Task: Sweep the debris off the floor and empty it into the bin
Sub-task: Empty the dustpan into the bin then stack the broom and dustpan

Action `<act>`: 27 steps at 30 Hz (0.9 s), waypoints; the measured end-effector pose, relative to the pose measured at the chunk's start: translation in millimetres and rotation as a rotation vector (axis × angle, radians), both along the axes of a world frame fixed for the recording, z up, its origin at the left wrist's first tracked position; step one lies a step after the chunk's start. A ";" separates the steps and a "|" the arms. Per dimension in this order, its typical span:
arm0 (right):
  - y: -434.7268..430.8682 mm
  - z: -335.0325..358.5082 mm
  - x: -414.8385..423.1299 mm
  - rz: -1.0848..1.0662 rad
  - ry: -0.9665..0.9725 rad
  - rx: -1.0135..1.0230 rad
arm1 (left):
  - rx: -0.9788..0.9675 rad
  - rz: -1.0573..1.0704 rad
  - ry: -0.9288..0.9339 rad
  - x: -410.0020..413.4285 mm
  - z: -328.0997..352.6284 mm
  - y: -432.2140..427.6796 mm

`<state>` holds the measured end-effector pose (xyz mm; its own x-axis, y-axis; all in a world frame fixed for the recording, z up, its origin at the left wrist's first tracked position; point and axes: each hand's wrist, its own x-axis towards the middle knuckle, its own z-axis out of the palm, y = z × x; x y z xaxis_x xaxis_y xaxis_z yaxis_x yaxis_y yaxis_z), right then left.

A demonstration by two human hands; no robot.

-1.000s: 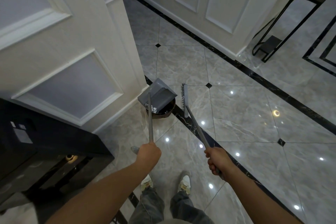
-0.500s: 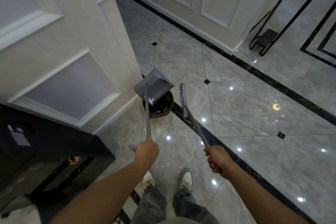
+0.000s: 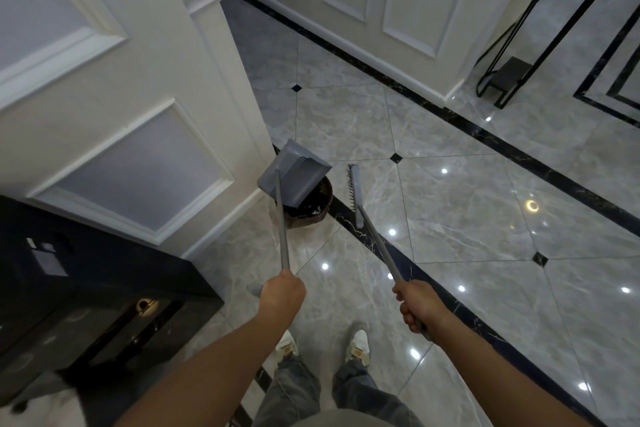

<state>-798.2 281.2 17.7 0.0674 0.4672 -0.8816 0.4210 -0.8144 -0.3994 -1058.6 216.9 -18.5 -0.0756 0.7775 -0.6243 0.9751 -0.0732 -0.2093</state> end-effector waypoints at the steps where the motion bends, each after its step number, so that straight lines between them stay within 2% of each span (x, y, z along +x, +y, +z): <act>1: -0.8 -0.3 -0.9 0.005 -0.004 -0.004 | -0.006 0.001 0.010 -0.9 3.6 -0.4; 5: -2.0 1.3 -1.0 0.009 -0.002 -0.007 | 0.035 0.065 -0.014 -10.4 28.4 1.0; 10: 2.5 7.4 2.0 0.026 0.025 0.031 | 0.260 0.167 -0.096 -27.9 92.5 9.4; 15: 13.0 23.3 -2.6 0.151 0.058 0.111 | 0.563 0.522 -0.340 -62.4 161.4 3.7; 18: 23.6 45.8 -18.1 0.305 0.078 0.213 | 0.678 0.728 -0.456 -87.8 187.9 -8.3; 21: 35.9 76.3 -37.4 0.427 0.130 0.269 | 0.697 0.883 -0.463 -111.6 195.9 -17.5; 27: 50.4 123.8 -112.8 0.448 0.266 0.255 | 0.586 1.110 -0.549 -147.4 172.9 -44.7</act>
<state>-911.0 331.6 141.5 -0.3942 0.5993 -0.6968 0.5609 -0.4437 -0.6989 -1206.0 172.2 154.5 -0.6783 0.6290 -0.3798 0.4292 0.7587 0.4900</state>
